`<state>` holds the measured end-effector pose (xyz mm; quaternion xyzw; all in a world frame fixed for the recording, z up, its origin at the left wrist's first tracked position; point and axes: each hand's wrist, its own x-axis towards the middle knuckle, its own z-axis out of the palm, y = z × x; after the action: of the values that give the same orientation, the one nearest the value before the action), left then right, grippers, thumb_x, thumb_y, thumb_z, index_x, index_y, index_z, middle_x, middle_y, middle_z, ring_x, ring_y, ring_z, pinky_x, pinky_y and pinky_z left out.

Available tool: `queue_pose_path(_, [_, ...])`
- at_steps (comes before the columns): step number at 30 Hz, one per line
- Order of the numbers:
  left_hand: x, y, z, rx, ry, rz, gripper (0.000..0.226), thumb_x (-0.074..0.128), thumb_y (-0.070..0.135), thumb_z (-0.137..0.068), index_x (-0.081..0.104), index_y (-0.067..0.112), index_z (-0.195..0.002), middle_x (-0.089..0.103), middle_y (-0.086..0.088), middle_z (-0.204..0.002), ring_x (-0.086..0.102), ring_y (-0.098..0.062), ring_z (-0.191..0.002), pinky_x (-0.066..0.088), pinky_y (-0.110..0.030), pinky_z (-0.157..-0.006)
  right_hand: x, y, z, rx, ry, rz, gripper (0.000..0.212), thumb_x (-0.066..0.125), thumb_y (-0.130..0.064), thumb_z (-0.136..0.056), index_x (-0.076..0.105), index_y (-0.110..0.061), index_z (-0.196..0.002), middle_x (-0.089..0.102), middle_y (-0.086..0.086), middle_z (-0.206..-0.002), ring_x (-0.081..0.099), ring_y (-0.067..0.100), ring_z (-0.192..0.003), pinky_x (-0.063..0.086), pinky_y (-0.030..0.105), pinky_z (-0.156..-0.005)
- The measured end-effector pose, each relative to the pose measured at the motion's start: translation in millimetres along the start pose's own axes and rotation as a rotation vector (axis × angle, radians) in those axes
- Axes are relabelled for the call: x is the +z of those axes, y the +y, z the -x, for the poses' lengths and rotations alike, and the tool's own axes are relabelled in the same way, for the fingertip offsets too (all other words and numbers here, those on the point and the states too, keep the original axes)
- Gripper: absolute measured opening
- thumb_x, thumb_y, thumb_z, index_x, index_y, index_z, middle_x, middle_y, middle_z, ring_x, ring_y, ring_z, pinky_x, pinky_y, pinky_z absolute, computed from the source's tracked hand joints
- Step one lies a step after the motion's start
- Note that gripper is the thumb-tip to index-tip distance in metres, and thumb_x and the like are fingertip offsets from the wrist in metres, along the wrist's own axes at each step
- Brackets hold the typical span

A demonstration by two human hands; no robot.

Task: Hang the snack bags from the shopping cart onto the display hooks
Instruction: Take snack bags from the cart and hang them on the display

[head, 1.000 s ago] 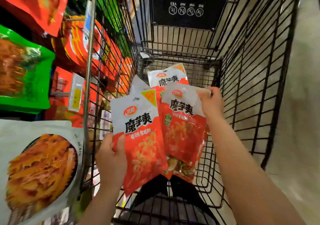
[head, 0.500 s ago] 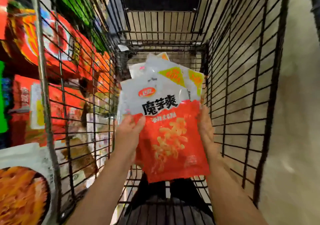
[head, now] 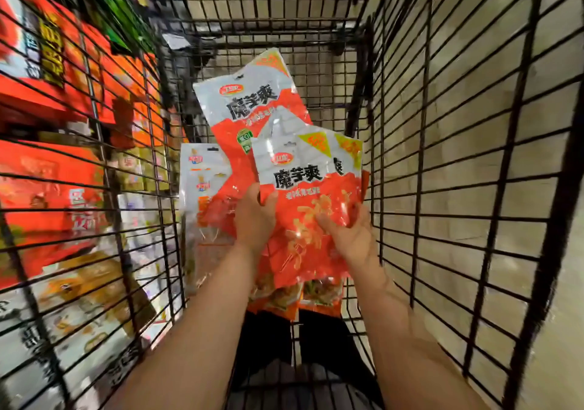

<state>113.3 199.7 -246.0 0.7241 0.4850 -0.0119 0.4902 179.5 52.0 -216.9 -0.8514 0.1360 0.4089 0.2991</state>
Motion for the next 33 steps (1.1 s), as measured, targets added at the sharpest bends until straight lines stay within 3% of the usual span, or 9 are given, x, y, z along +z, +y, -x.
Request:
queue_pose_path(7, [-9,-10,3,-0.299,-0.207,0.307,0.037,0.062,0.019,-0.091,0.053,0.019,-0.055,0.054,0.006,-0.052,0.051,-0.017,-0.053,0.043,-0.034,-0.058,-1,2,-2,0.066,-0.052,-0.065,0.105,0.083,-0.047,-0.066,0.025,-0.014,-0.147,0.043,0.010,-0.146,0.043,0.027,-0.134,0.030,0.025,-0.105])
queue_pose_path(11, [-19,-7,23,-0.455,-0.089,0.435,0.014,0.073,0.027,-0.078,0.068,0.016,-0.072,0.069,-0.013,-0.081,0.066,-0.033,-0.079,0.056,-0.054,-0.077,1,-5,17,-0.005,-0.072,-0.088,0.110,0.086,-0.052,-0.056,0.031,-0.018,-0.145,0.048,0.008,-0.142,0.048,0.025,-0.130,0.035,0.035,-0.110])
queue_pose_path(13, [-31,3,36,-0.516,0.026,0.482,0.010,0.075,0.022,-0.080,0.068,0.018,-0.086,0.069,-0.010,-0.093,0.066,-0.031,-0.092,0.056,-0.039,-0.082,2,-5,24,-0.028,-0.101,-0.134,0.118,0.084,-0.061,-0.045,0.032,-0.025,-0.145,0.050,0.005,-0.141,0.051,0.023,-0.127,0.040,0.045,-0.108])
queue_pose_path(16, [-53,19,52,-0.428,0.159,0.514,0.038,0.082,0.040,-0.069,0.070,0.011,-0.092,0.073,-0.003,-0.096,0.065,-0.023,-0.090,0.051,-0.024,-0.067,-4,-12,39,-0.084,-0.171,-0.179,0.113,0.083,-0.064,-0.046,0.032,-0.036,-0.143,0.050,0.000,-0.140,0.052,0.021,-0.124,0.042,0.048,-0.106])
queue_pose_path(18, [-69,28,63,-0.366,0.177,0.551,0.018,0.078,0.025,-0.077,0.069,0.010,-0.077,0.074,0.007,-0.073,0.066,-0.017,-0.074,0.051,-0.023,-0.062,-14,-24,53,-0.141,-0.182,-0.201,0.108,0.084,-0.062,-0.046,0.035,-0.040,-0.139,0.051,-0.002,-0.138,0.053,0.019,-0.122,0.043,0.047,-0.105])
queue_pose_path(20, [-82,36,77,-0.364,0.169,0.620,0.012,0.079,0.017,-0.075,0.071,0.014,-0.067,0.069,0.007,-0.058,0.062,-0.017,-0.059,0.055,-0.034,-0.069,-24,-34,68,-0.196,-0.223,-0.224,0.101,0.085,-0.058,-0.048,0.037,-0.044,-0.136,0.052,-0.007,-0.136,0.053,0.018,-0.121,0.043,0.046,-0.105])
queue_pose_path(23, [-105,56,104,-0.268,0.246,0.677,0.005,0.077,0.013,-0.075,0.076,0.013,-0.081,0.074,-0.001,-0.073,0.060,-0.022,-0.072,0.051,-0.053,-0.085,-36,-43,93,-0.320,-0.266,-0.297,0.101,0.083,-0.060,-0.040,0.041,-0.050,-0.131,0.051,-0.011,-0.135,0.054,0.016,-0.121,0.045,0.045,-0.103])
queue_pose_path(27, [-126,77,163,-0.130,0.378,0.656,0.004,0.073,0.010,-0.079,0.072,0.013,-0.078,0.070,0.008,-0.061,0.059,-0.015,-0.064,0.053,-0.031,-0.070,-52,-39,128,-0.494,-0.357,-0.380,0.082,0.090,-0.025,-0.060,0.048,-0.036,-0.130,0.058,0.000,-0.129,0.059,0.017,-0.114,0.048,0.044,-0.101])
queue_pose_path(33, [-133,111,267,-0.028,0.586,0.838,0.017,0.072,0.009,-0.080,0.071,0.015,-0.064,0.066,0.005,-0.053,0.059,-0.011,-0.050,0.049,-0.021,-0.053,-106,-33,192,-0.645,-0.526,-0.356,0.055,0.084,-0.013,-0.069,0.059,-0.033,-0.113,0.071,-0.001,-0.104,0.069,0.022,-0.097,0.055,0.049,-0.088])
